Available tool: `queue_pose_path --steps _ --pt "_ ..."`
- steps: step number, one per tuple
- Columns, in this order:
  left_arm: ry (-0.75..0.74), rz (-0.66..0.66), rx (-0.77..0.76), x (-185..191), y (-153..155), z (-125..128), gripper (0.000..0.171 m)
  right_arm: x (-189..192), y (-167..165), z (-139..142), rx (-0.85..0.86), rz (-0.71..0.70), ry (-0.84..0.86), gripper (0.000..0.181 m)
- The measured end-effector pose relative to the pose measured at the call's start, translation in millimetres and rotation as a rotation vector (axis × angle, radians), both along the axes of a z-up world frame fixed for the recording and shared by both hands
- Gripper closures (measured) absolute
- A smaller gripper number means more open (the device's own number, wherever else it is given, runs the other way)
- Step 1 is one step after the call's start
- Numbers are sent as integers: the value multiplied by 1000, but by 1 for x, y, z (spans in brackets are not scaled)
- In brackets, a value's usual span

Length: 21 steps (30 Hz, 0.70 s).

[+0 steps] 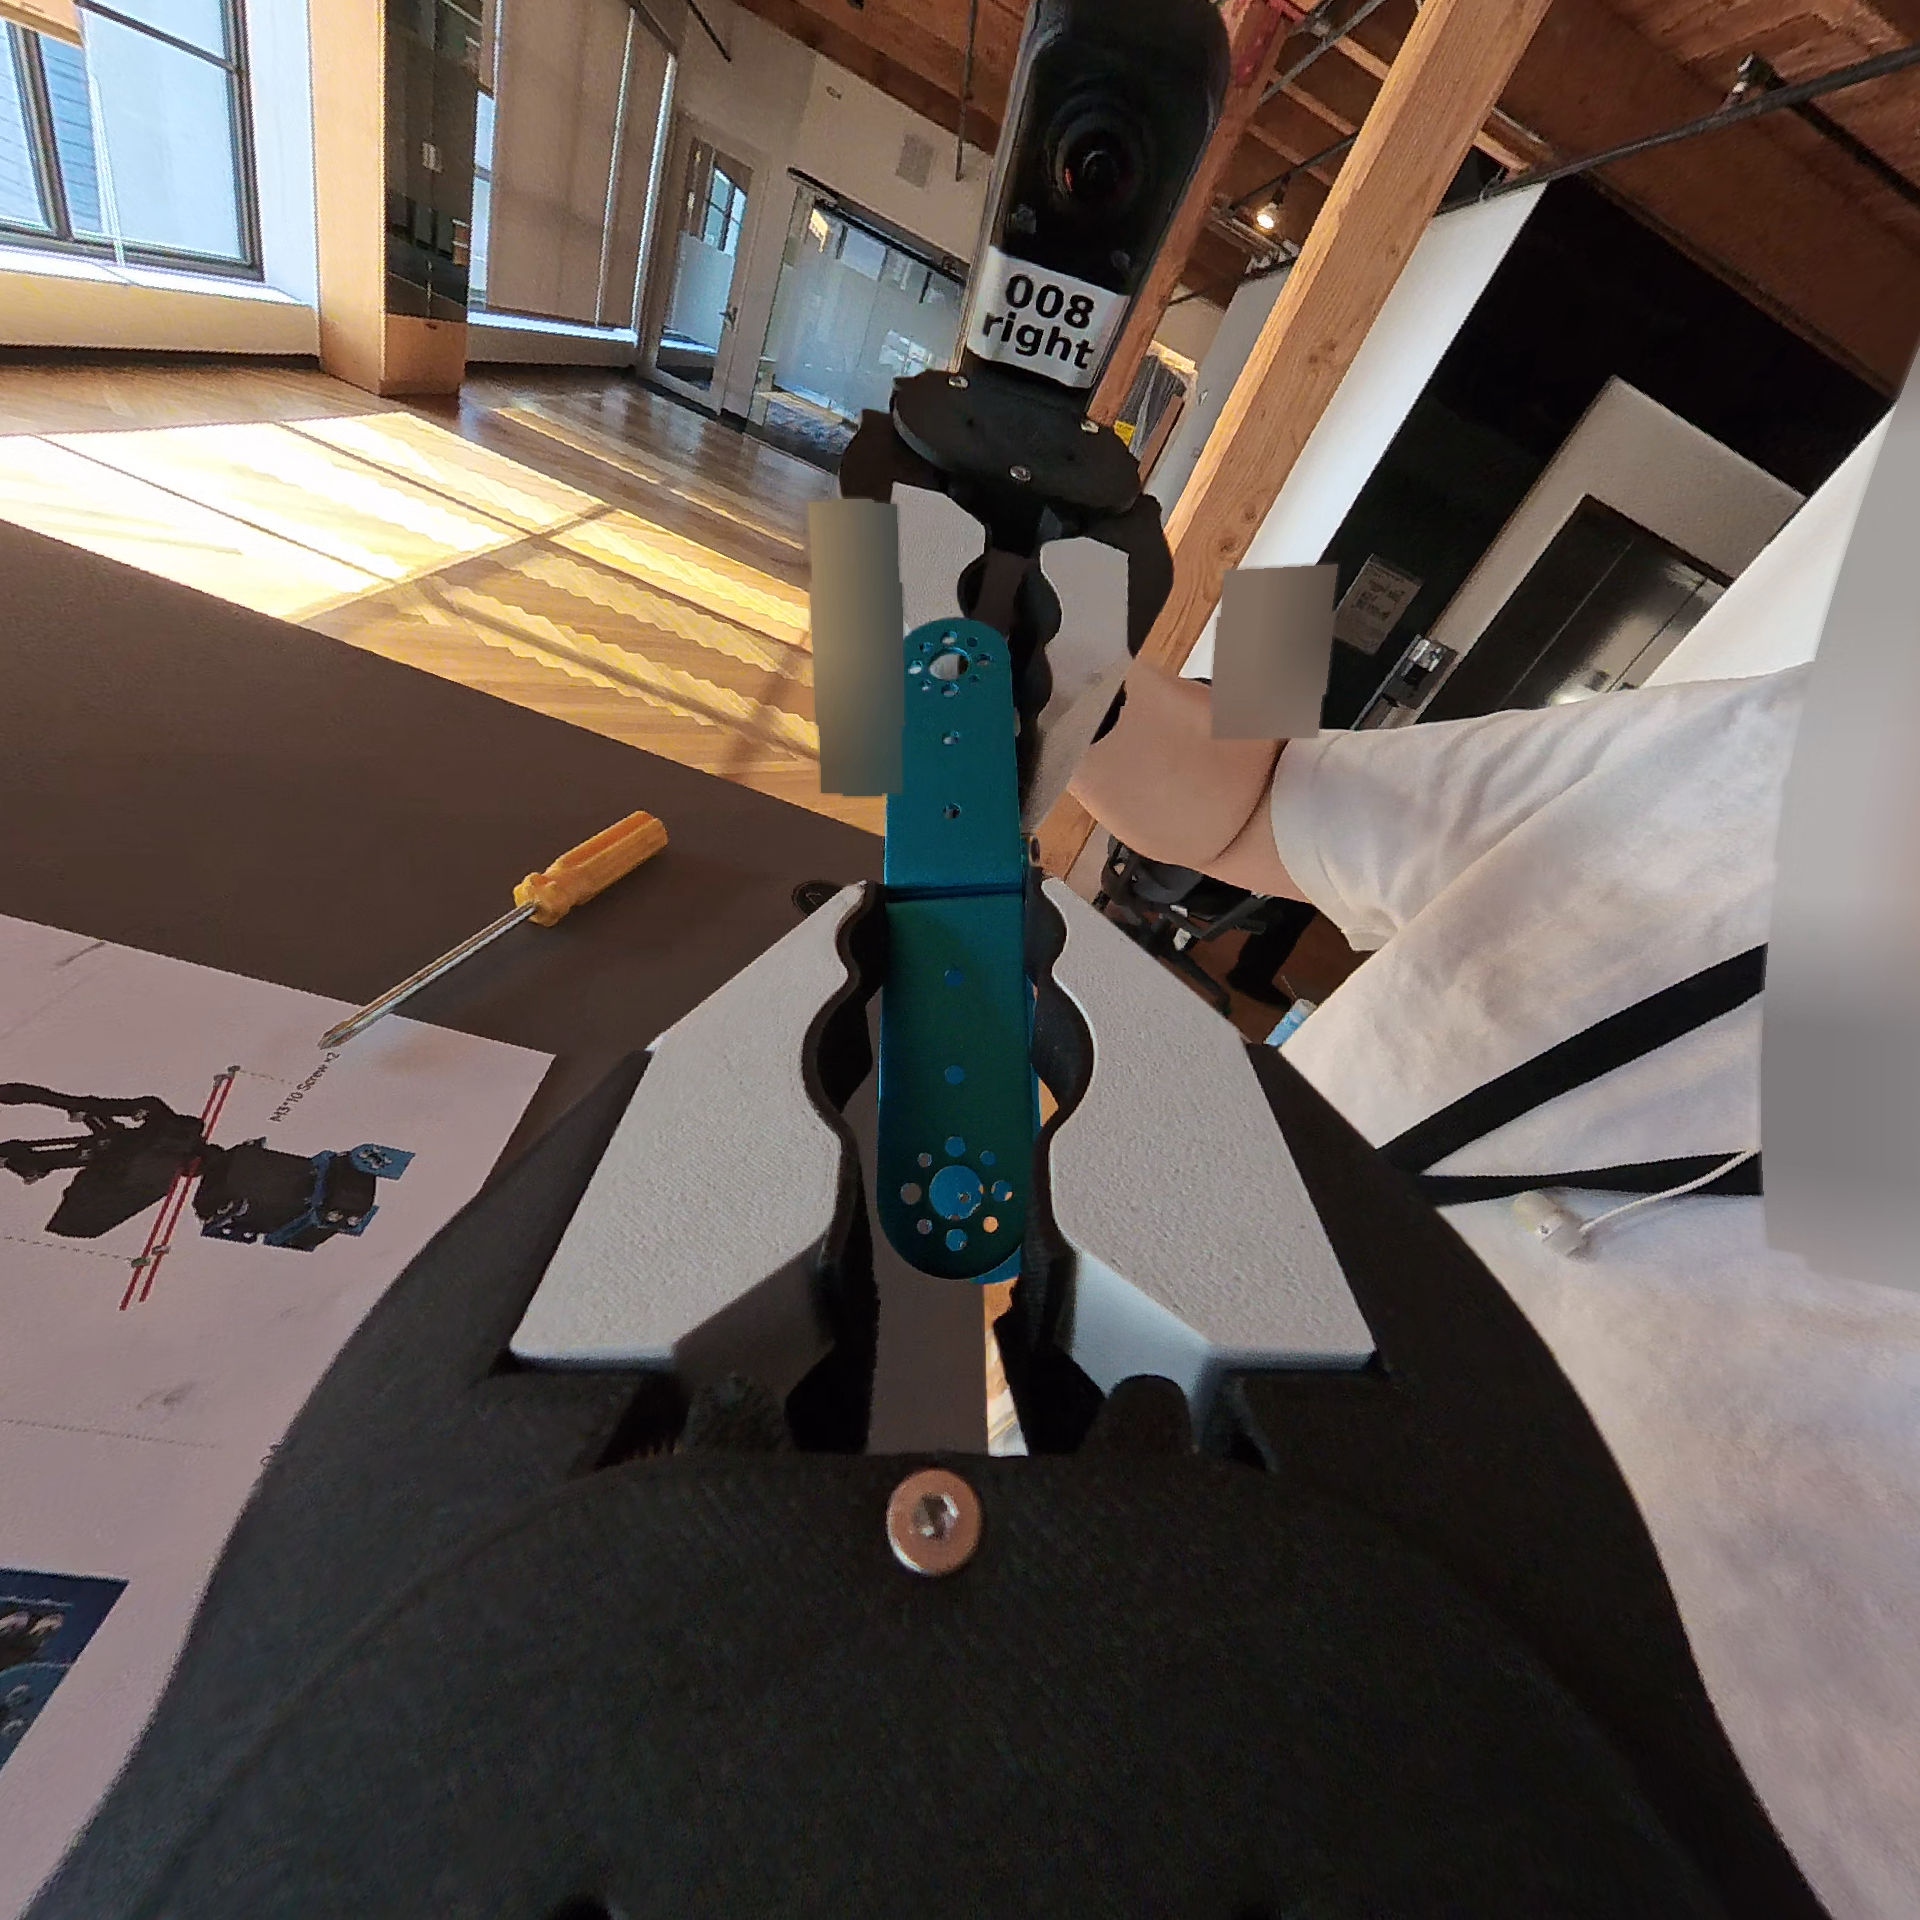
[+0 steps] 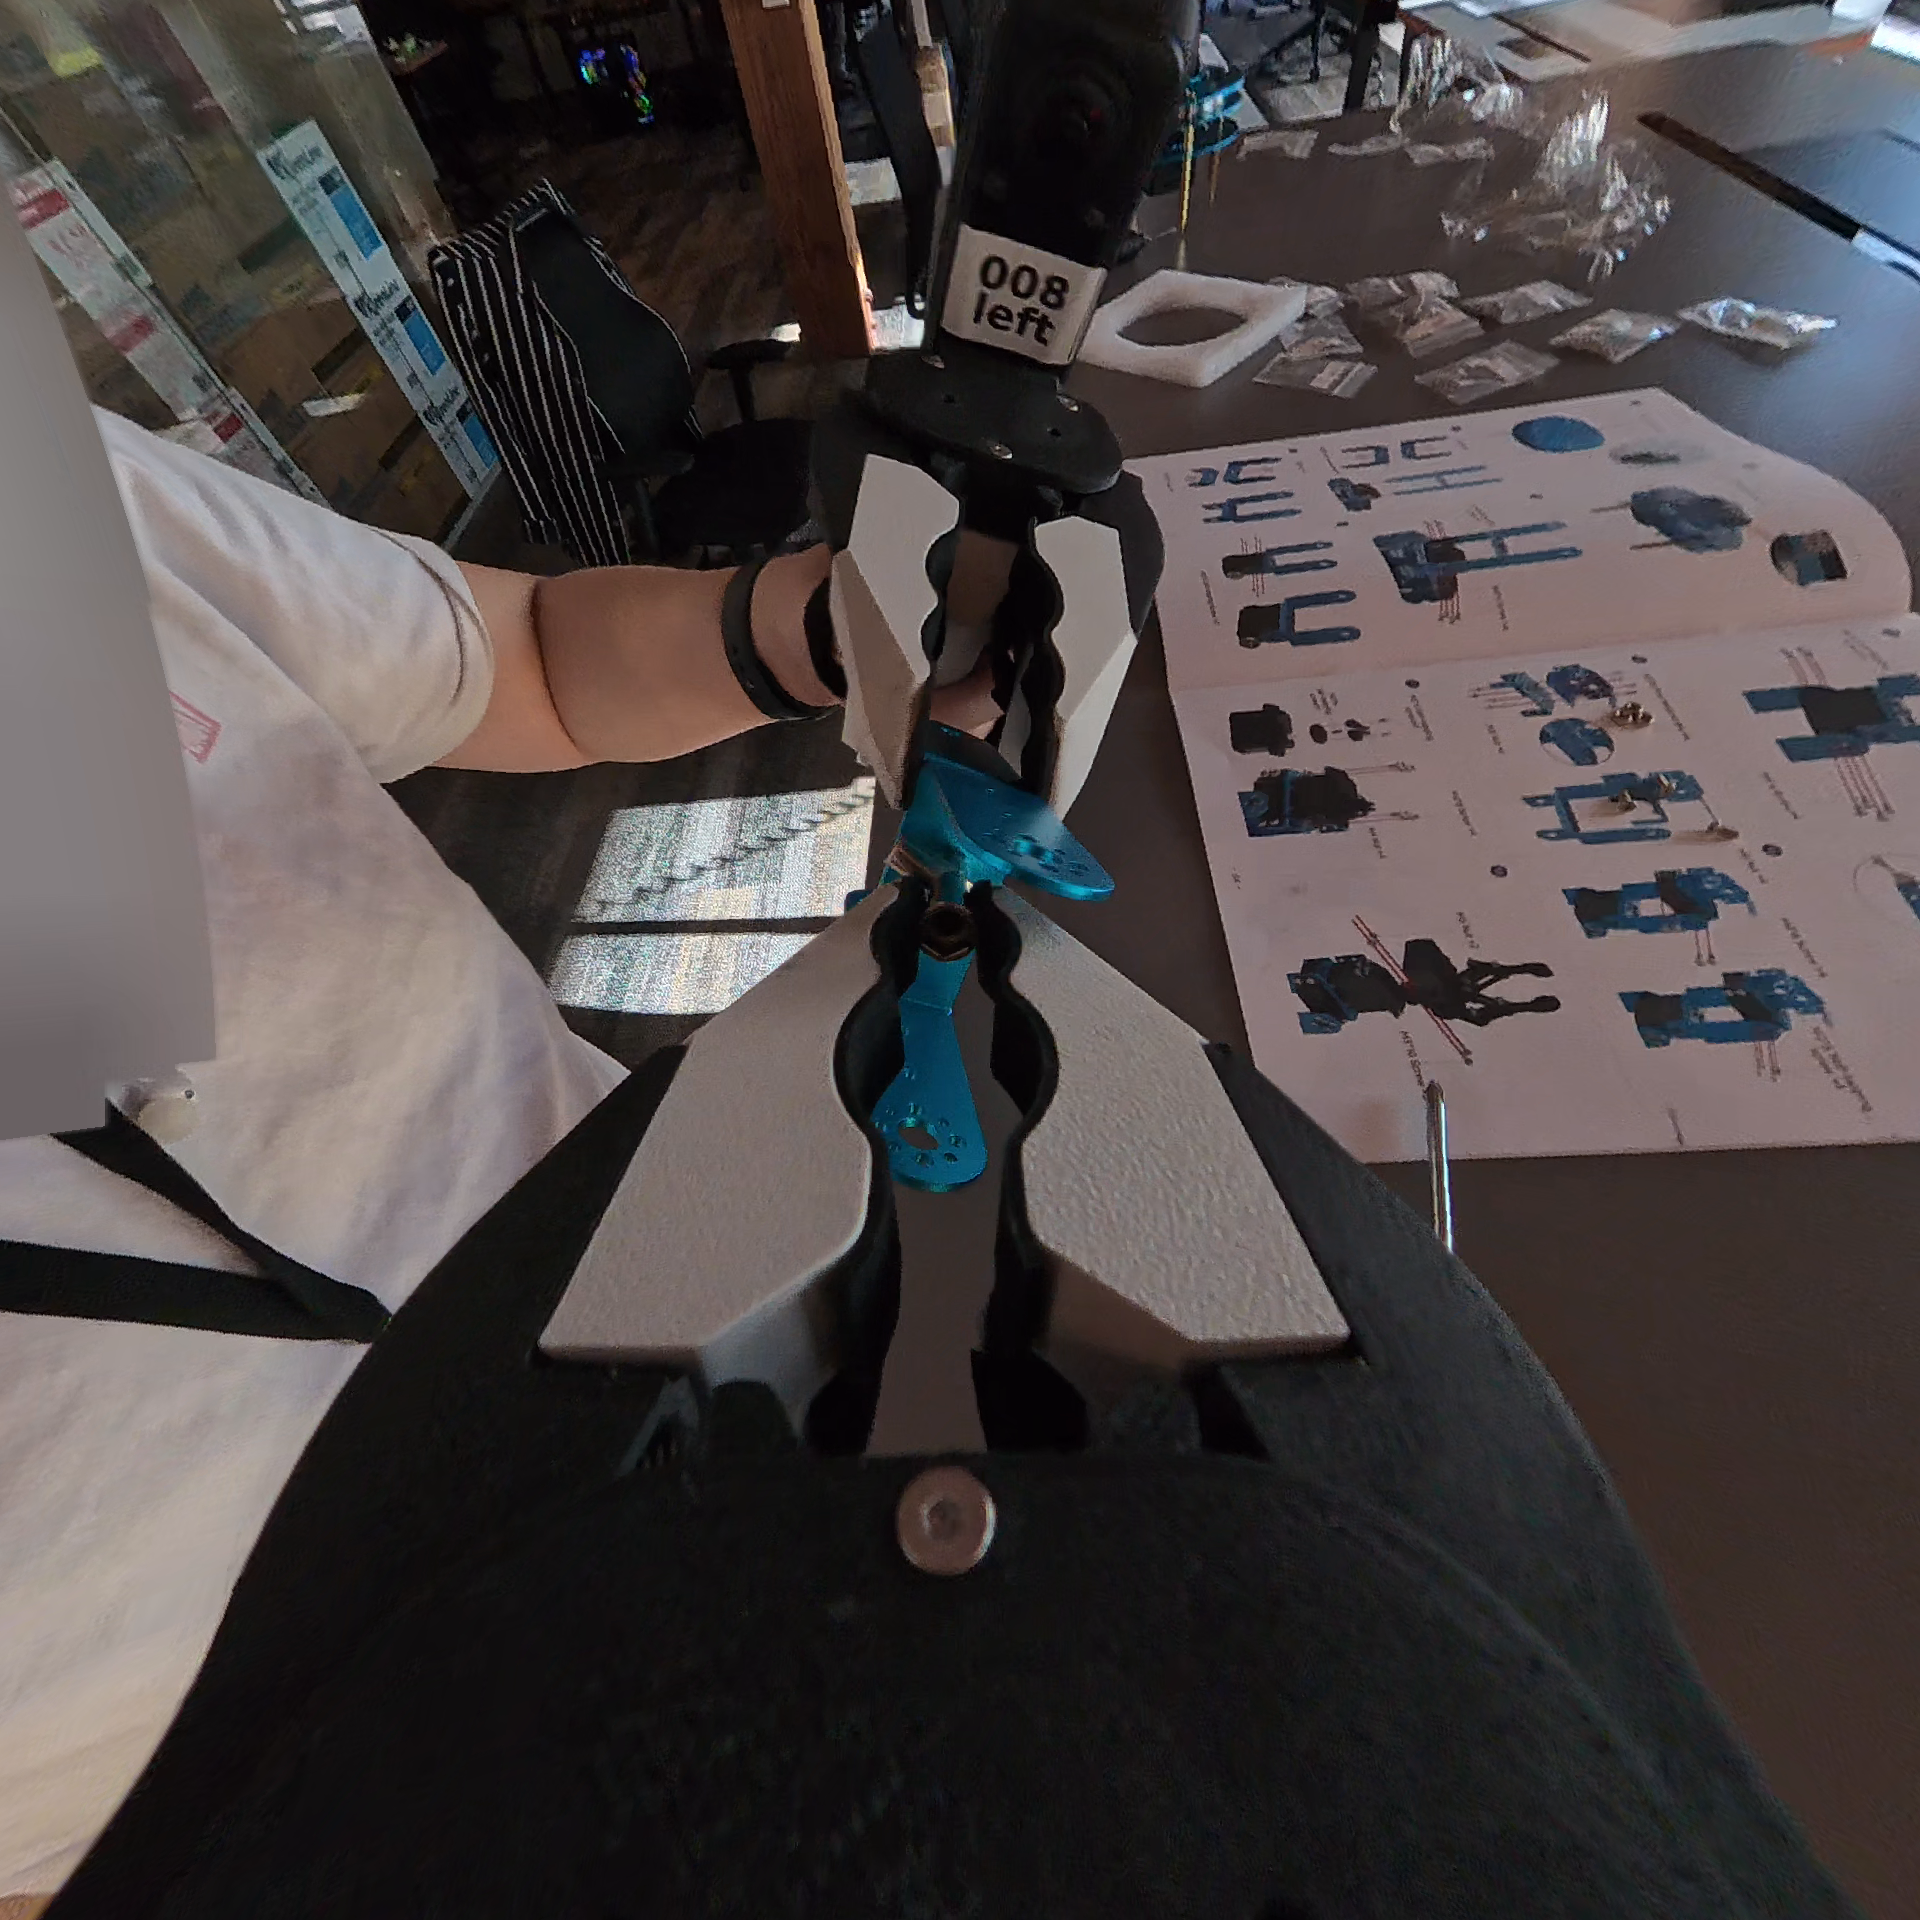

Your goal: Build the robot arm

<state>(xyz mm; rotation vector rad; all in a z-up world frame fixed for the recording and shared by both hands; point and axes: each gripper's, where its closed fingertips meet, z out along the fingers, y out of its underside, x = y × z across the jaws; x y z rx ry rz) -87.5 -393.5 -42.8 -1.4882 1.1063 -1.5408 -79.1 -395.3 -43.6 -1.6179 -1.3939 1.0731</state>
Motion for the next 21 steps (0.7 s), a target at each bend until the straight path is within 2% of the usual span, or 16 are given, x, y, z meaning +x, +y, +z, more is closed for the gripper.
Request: queue_pose_path --steps 8,14,21 --pt "5 15 -4 5 -2 5 146 4 -3 5 22 30 18 172" --pt "-17 48 3 7 0 11 147 5 -1 8 15 3 41 172" --pt "-50 76 18 5 2 13 146 5 3 5 -155 -46 67 172"
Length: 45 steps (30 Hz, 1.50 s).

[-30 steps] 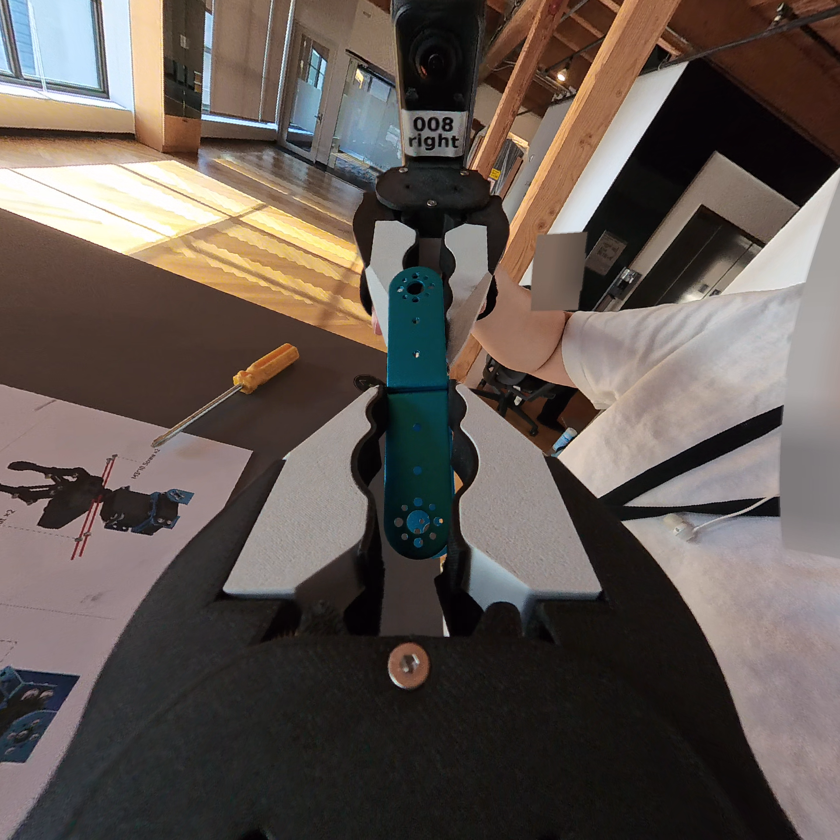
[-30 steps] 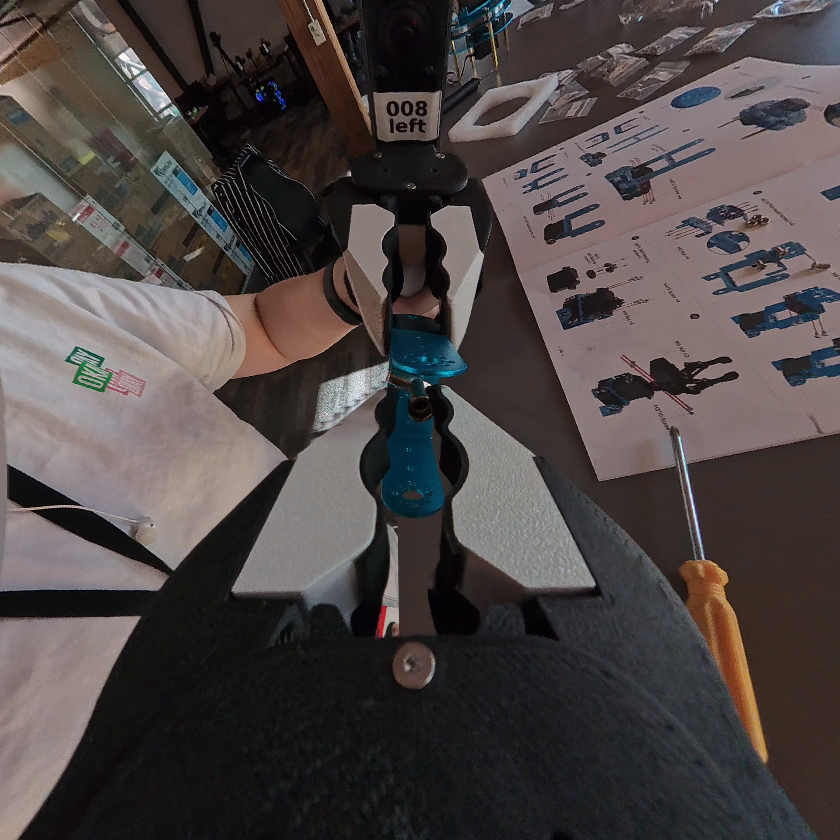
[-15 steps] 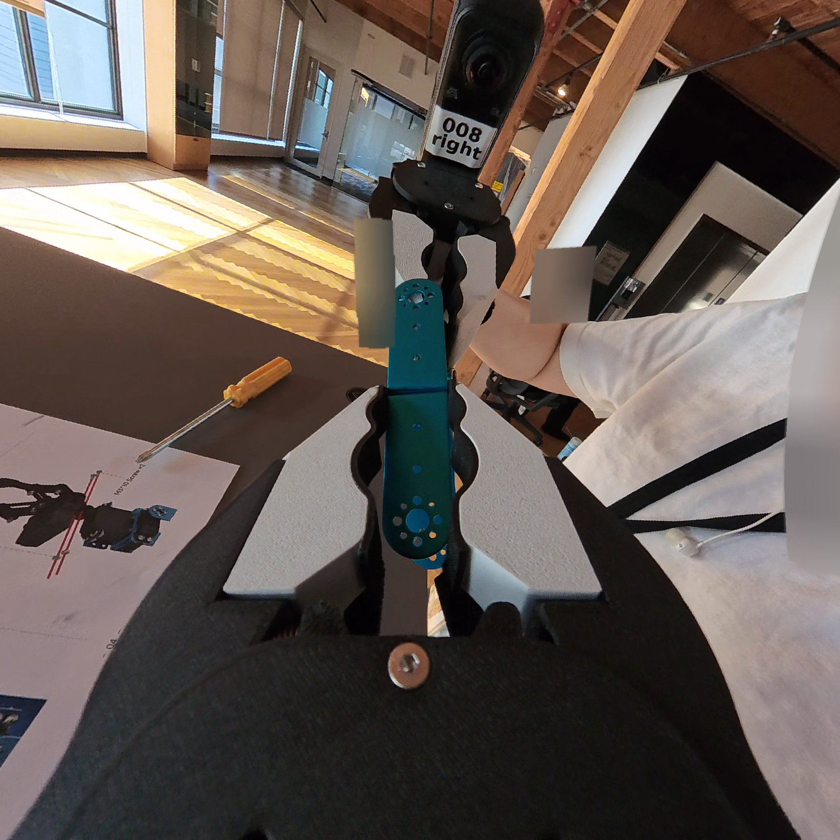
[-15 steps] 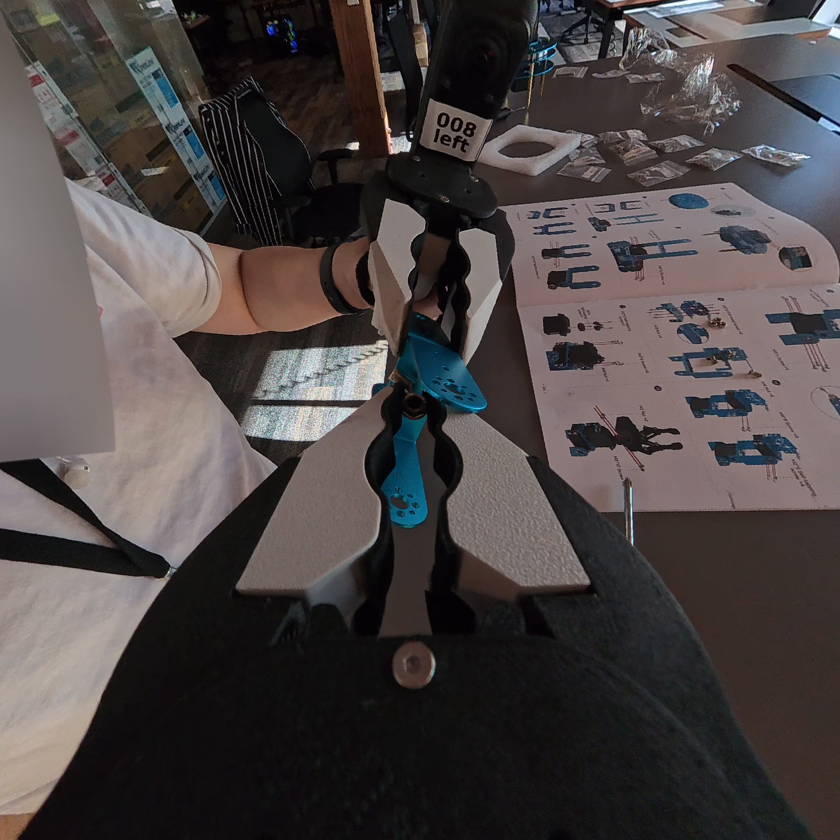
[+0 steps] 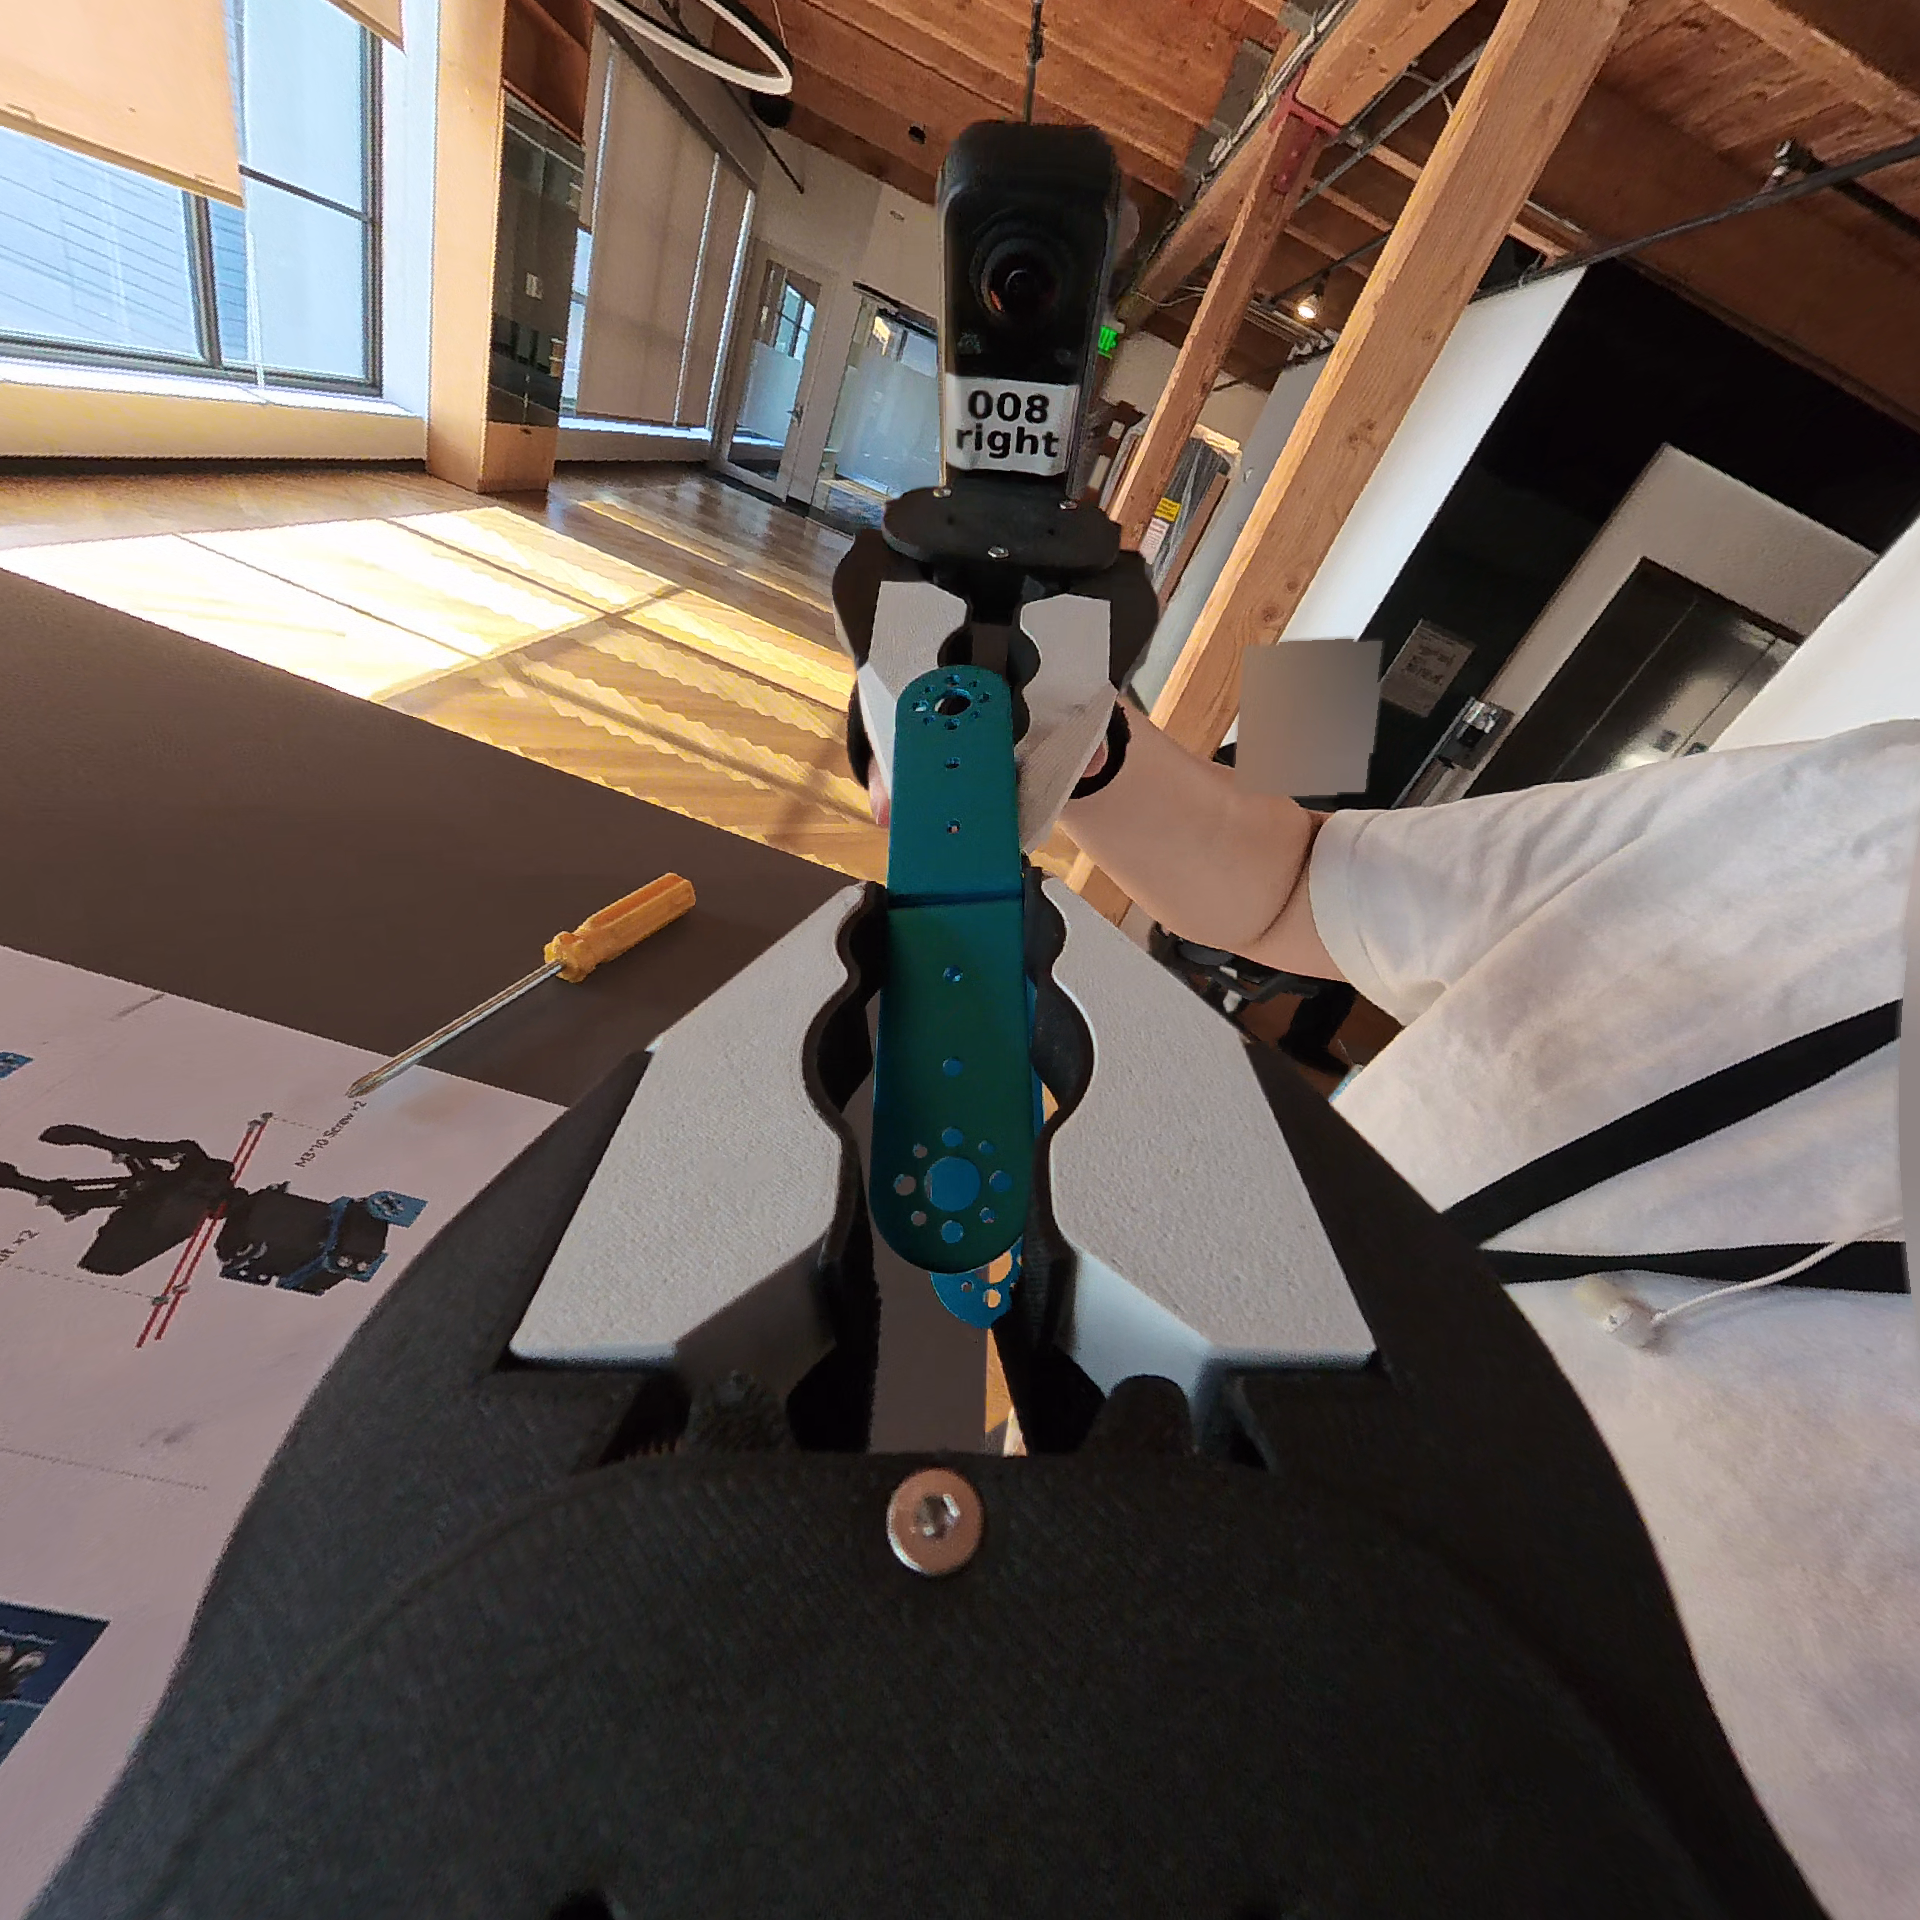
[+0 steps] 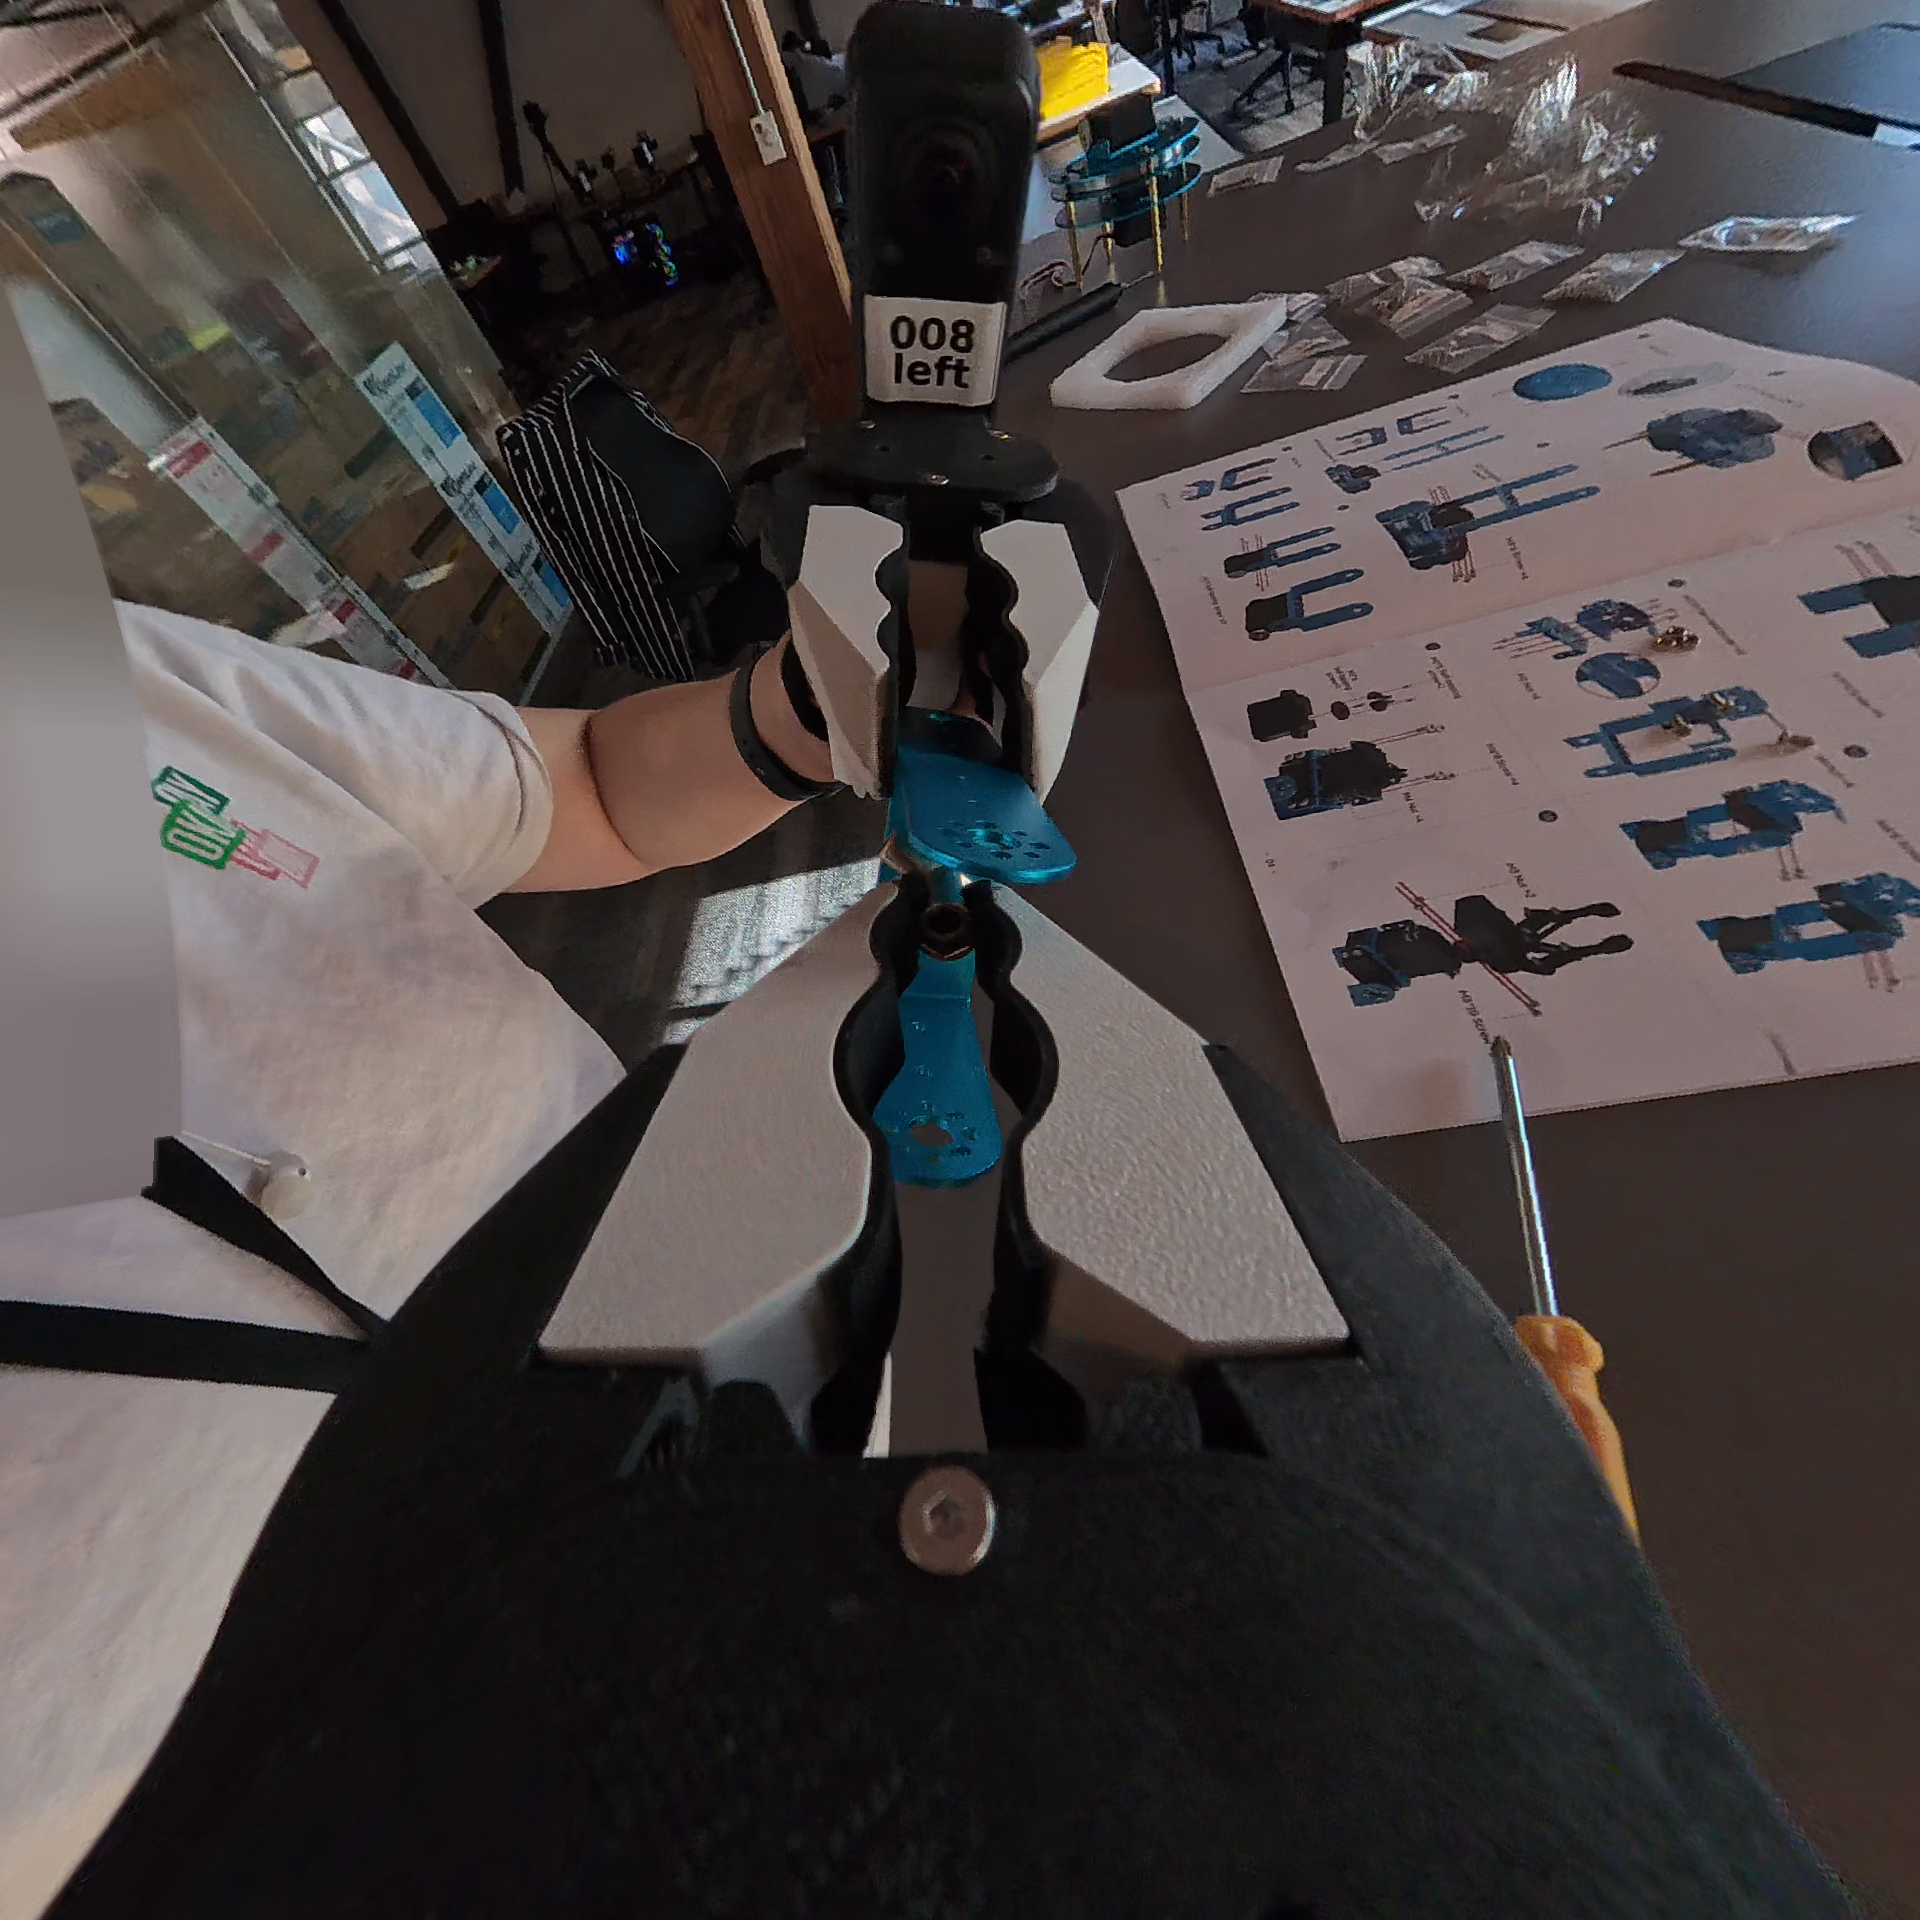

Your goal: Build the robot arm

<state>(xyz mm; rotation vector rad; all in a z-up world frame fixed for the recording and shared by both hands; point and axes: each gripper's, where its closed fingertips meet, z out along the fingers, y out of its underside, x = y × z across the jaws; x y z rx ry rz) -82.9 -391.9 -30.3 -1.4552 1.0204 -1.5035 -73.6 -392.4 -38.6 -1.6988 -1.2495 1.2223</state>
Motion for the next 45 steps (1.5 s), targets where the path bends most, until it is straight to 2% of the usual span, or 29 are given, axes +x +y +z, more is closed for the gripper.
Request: queue_pose_path --steps 7,10,16,23,29,33,38,41,45 --pt "19 62 87 -2 1 -12 147 -1 1 -16 -327 -34 -12 172" --pt "-1 60 95 -4 -2 -9 147 -3 -2 -13 -452 -11 23 172" --pt "-41 78 92 -8 -3 -2 147 -7 -4 -3 -207 13 23 171" --pt "-89 86 143 -11 -10 10 146 -8 -11 8 -97 14 -10 171" --pt "-59 99 219 -10 -17 9 147 -8 -17 8 -4 11 -104 171" --pt "-60 102 208 -10 -18 3 147 -12 -17 6 -8 1 -99 171" --pt "-65 112 143 -10 -17 -14 147 -11 -16 -12 -78 -8 -99 171" --pt "-71 116 140 -10 -16 -13 147 -12 -15 -11 -138 -14 -46 171" --pt "-23 79 136 -7 -14 -18 147 -9 -12 -14 -120 -14 -91 171"
